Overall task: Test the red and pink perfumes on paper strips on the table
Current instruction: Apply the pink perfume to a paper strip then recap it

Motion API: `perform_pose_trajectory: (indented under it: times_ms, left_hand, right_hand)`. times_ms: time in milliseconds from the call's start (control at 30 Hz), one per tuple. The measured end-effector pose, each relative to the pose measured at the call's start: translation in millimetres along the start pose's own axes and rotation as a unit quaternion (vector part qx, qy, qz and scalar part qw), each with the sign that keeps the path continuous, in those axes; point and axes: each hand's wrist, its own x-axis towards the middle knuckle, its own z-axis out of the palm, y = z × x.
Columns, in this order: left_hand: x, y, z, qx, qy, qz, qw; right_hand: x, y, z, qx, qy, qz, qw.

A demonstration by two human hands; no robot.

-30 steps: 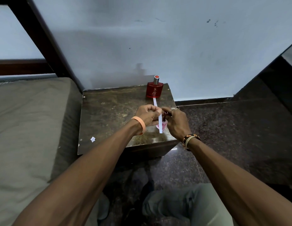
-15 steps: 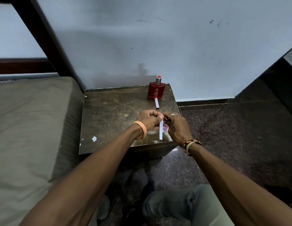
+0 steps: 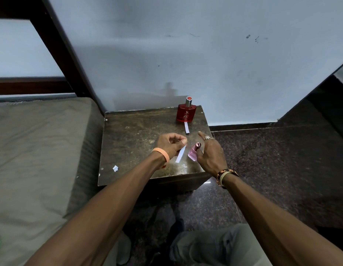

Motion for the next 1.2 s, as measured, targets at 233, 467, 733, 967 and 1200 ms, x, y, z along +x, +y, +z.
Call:
perform_pose_trajectory:
  times_ms: [233, 467, 733, 967, 1200]
  left_hand:
    - [-34, 40, -22, 0.017, -0.012, 0.044, 0.999]
    - [-91, 91, -48, 0.107, -0.016, 0.135, 0.985]
    - [-143, 103, -64, 0.131, 0.027, 0.185, 0.974]
    - [-155, 121, -90, 0.281, 0.207, 0.241, 0.906]
    - [-163, 137, -92, 0.349, 0.242, 0.256, 0.868]
  right_hand:
    - [-9, -49, -35, 0.132, 0.063, -0.034, 0.989]
    - [-45, -100, -79, 0.251, -0.024, -0.008, 0.968]
    - [-91, -136, -113, 0.152, 0.004, -0.023, 0.988]
    - [-114, -149, -143, 0.311, -0.048, 0.037, 0.949]
    - [-120, -160, -161, 0.384, -0.069, 0.04, 0.92]
